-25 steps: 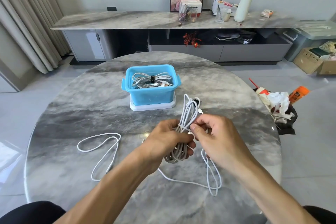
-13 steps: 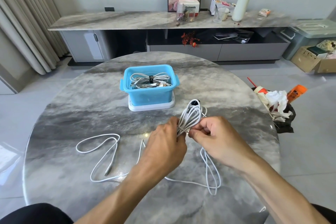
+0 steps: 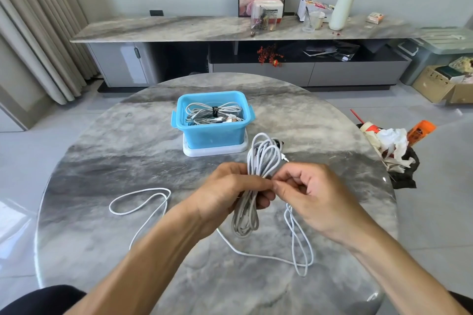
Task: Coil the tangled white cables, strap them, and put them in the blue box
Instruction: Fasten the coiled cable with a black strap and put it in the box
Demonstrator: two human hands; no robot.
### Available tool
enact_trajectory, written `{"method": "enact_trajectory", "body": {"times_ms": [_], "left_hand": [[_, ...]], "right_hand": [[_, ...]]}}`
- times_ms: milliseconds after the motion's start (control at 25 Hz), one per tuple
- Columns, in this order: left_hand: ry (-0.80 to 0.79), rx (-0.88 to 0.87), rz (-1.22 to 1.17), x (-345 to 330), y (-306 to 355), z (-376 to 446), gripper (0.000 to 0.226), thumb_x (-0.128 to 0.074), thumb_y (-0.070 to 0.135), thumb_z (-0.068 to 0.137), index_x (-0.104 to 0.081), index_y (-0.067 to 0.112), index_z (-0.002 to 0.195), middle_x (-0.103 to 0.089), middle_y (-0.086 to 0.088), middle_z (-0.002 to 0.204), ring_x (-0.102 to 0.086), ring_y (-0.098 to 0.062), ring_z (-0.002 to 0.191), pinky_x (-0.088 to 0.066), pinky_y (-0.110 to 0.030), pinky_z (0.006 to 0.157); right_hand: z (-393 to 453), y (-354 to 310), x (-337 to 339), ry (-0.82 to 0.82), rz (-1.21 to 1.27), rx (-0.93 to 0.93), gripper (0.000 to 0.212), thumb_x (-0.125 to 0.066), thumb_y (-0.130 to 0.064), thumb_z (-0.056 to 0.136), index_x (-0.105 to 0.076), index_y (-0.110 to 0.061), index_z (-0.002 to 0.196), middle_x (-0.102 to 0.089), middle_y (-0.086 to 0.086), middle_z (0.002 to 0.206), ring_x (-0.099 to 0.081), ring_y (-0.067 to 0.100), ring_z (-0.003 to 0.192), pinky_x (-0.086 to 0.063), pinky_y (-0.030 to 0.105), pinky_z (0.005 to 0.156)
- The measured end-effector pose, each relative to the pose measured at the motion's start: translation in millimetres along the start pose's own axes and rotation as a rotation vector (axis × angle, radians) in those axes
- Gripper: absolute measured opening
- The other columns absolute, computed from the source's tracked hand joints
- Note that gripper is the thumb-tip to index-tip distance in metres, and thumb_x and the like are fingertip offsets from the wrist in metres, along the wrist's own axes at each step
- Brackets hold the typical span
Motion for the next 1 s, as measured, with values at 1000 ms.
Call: {"method": "enact_trajectory", "body": {"times_ms": [1000], "left_hand": [[0.271, -0.272, 0.256, 74.0, 65.0, 4.0, 0.019, -0.071, -0.001, 0.082, -0.076, 0.015, 0.089, -0.076, -0.005, 0.086, -0.067, -0.014, 0.078, -0.053, -0.025, 0.076]], "right_hand": [[76.8, 3.6, -2.8, -0.068, -0.059, 0.014, 0.006, -0.071, -0.012, 0.089, -0.073, -0.016, 0.085, -0.067, -0.003, 0.069, -0.054, 0.006, 0.058, -0.043, 0.026, 0.06]]}}
Point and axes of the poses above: each hand's wrist, its own z-axis towards the middle knuckle, its own x-axis out of the back of the hand, y = z × x, the point moved 7 cm from there along z, towards the middle knuckle
